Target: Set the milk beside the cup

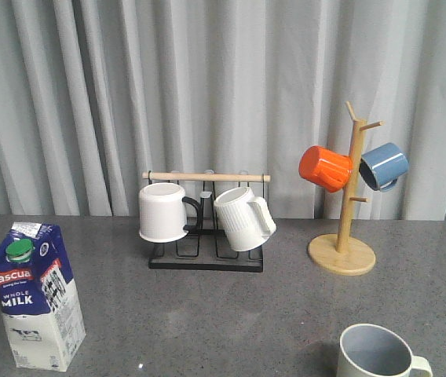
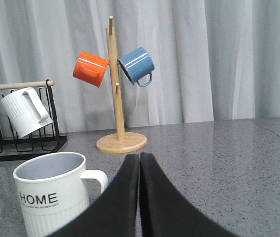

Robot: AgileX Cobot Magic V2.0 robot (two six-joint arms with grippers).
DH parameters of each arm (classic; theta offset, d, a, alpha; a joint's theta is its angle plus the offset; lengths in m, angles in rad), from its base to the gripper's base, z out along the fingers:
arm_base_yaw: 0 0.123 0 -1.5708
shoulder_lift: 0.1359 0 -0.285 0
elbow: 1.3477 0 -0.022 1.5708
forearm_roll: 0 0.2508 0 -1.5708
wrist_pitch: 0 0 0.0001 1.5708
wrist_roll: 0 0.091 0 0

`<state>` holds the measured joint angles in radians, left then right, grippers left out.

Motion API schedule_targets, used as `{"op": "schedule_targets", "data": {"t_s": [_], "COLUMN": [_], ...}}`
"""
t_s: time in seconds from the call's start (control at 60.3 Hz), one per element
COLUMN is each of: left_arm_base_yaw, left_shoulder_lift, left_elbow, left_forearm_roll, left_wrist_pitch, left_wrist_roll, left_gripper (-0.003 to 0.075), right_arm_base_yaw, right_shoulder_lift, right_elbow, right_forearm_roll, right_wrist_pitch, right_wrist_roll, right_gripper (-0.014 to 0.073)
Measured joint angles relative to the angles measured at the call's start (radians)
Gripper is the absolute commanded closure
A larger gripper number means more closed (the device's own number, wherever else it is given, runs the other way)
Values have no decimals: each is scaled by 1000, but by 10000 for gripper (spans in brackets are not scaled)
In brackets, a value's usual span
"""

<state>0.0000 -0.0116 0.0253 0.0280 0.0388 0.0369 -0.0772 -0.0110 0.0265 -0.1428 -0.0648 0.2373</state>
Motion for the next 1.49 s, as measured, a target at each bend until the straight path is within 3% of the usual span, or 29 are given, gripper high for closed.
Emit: {"op": "schedule_targets", "data": {"t_s": [0.697, 1.045, 1.211, 1.36, 1.493], "left_arm_base_yaw": [0, 0, 0, 0, 0], "left_shoulder_lift": [0, 0, 0, 0, 0], "left_elbow": [0, 0, 0, 0, 0], "left_forearm_roll": [-5, -147, -149, -149, -150], "left_wrist_pitch": [-6, -82, -83, -83, -83], "left_wrist_roll": [-6, -161, -220, -279, -311], "left_gripper": [726, 726, 725, 713, 672], "right_arm_base_yaw": [0, 0, 0, 0, 0], "right_shoulder_lift": [0, 0, 0, 0, 0], "right_elbow": [0, 0, 0, 0, 0], "right_forearm_roll": [0, 3, 81, 143, 155], "right_wrist_pitch": [0, -11, -48, -33, -8], "right_wrist_roll": [0, 0, 8, 10, 11], "right_gripper": [596, 596, 591, 524, 372]}}
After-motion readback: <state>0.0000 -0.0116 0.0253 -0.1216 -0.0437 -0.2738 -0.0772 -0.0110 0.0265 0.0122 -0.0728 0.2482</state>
